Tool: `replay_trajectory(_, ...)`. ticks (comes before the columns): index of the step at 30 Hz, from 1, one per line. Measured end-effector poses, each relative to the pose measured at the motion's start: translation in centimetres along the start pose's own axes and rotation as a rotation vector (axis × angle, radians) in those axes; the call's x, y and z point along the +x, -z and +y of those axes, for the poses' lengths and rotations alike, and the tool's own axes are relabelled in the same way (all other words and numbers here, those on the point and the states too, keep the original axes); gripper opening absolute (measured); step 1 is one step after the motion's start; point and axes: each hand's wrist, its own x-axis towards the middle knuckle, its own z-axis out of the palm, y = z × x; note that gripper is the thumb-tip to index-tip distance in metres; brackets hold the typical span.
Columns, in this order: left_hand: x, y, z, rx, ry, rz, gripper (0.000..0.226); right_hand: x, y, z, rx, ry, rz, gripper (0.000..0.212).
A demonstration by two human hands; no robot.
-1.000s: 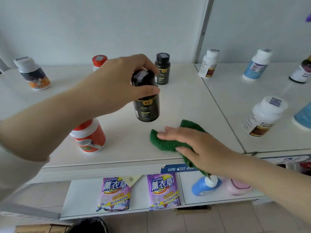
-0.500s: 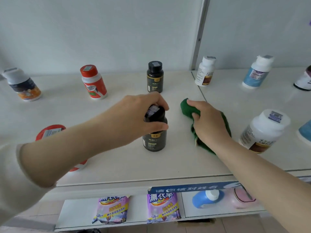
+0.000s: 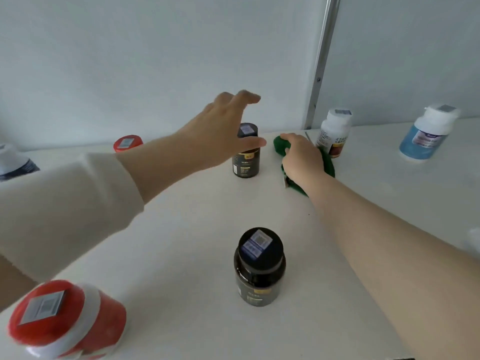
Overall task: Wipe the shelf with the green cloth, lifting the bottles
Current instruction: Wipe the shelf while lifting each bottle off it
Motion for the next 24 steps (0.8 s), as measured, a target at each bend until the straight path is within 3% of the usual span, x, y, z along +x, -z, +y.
replay_trajectory(3,2.6,-1.5,-1.8,-0.053,0.036,-0.086,0.053,2.1,-0.8,-0.8,0.003,0.012,-0.061,0.053)
replay_trajectory(7,3.6,-0.7,-3.6,-0.157,0.041,-0.028,0.033,3.0,-1.3,-1.7,0.020,0.095,-0.168,0.052)
replay_trajectory(12,3.6,2.4,-4.8,-0.168,0.063,0.091,0.033,-0.5,0.3,-0.9,0.154,0.188,-0.297,0.043)
replay_trajectory(19,2.7,1.0,-2.9,-0.136,-0.018,0.012,0.033,-11.2,4.1,1.0,0.212,0.297,-0.447,0.048)
replay_trajectory(22,2.4,0.1,-2.1,-0.138,-0.043,-0.032,0.033,-14.2,6.0,1.4,0.244,0.265,-0.452,0.053)
replay_trajectory(24,2.2,-0.2,-1.9,-0.138,-0.052,-0.039,0.034,-13.8,6.5,1.1,0.300,0.202,-0.341,0.053)
